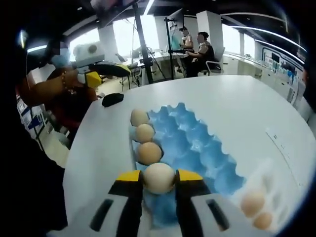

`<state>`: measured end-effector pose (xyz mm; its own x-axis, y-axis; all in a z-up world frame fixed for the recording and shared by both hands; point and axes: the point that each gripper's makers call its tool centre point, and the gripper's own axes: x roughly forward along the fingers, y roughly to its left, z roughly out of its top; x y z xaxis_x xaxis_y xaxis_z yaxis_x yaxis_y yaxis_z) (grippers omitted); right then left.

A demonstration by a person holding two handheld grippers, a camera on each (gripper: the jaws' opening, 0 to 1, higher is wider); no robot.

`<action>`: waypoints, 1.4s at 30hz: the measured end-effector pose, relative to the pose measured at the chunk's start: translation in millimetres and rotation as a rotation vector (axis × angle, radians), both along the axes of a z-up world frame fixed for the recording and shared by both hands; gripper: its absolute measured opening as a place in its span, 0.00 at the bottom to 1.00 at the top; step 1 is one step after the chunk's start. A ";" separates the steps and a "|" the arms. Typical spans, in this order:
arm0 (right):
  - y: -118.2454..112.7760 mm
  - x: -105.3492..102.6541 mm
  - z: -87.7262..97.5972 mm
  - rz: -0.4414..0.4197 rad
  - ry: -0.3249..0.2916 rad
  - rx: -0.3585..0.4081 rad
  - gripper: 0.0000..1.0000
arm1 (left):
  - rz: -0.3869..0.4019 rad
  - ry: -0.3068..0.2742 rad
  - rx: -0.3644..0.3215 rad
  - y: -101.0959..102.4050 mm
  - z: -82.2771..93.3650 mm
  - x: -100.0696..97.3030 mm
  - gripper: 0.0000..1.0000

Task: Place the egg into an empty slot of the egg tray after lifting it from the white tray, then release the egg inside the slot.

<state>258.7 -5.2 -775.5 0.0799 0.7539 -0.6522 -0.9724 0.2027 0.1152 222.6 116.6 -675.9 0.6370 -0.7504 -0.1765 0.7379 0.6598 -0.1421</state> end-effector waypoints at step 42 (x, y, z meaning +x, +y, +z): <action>-1.8 -4.3 -12.0 0.190 -0.202 -0.004 0.34 | -0.004 -0.007 0.006 -3.5 3.1 1.1 0.35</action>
<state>254.4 -7.0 -787.5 0.0661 0.7653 -0.6403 -0.9962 0.0146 -0.0854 223.7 113.1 -672.8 0.6354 -0.7518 -0.1763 0.7414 0.6578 -0.1332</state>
